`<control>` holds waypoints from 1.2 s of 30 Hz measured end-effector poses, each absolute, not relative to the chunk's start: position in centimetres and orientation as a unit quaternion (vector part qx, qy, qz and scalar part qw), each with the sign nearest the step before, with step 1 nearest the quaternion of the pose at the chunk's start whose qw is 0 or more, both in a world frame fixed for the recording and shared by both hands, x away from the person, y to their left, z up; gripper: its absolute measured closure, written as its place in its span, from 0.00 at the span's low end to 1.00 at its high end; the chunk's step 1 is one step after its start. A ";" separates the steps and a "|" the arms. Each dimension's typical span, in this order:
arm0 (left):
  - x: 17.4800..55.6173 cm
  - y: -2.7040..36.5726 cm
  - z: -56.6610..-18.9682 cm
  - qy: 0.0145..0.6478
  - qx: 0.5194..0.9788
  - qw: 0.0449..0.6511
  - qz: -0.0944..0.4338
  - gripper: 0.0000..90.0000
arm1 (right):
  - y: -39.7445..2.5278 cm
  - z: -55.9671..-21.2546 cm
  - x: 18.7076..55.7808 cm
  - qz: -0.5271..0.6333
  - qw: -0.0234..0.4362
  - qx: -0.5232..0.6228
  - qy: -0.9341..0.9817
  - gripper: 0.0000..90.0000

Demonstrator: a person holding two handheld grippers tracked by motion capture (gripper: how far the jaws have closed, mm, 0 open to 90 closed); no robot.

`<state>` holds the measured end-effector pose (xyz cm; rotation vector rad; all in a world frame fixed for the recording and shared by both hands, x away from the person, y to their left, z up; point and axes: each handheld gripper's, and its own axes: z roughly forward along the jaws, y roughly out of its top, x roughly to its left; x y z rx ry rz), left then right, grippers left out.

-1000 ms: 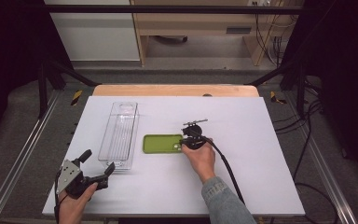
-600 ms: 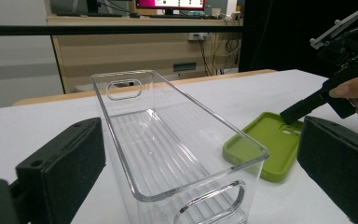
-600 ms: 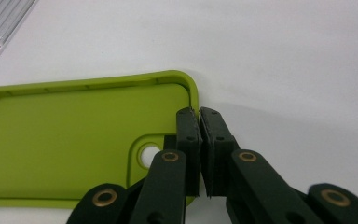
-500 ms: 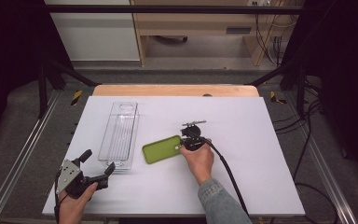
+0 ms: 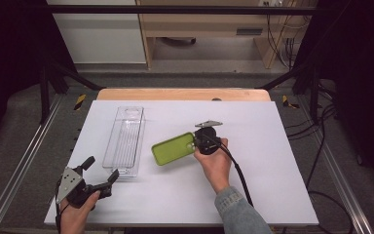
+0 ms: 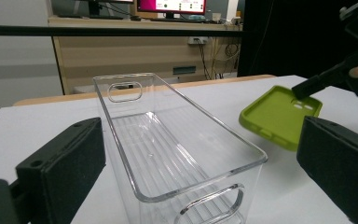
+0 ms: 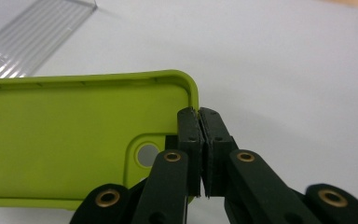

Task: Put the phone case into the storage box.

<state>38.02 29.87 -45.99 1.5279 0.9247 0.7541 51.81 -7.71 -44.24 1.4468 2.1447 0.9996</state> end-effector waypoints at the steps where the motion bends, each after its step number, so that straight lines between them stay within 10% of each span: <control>1: 38.0 29.9 -46.0 0.393 0.650 0.566 0.321 0.01 | -7.8 -43.9 51.6 0.354 0.189 0.509 0.761 0.98; 36: 39.0 25.6 -42.1 0.385 0.671 0.572 0.275 0.01 | -13.0 -38.6 47.2 0.377 0.346 0.401 0.760 0.98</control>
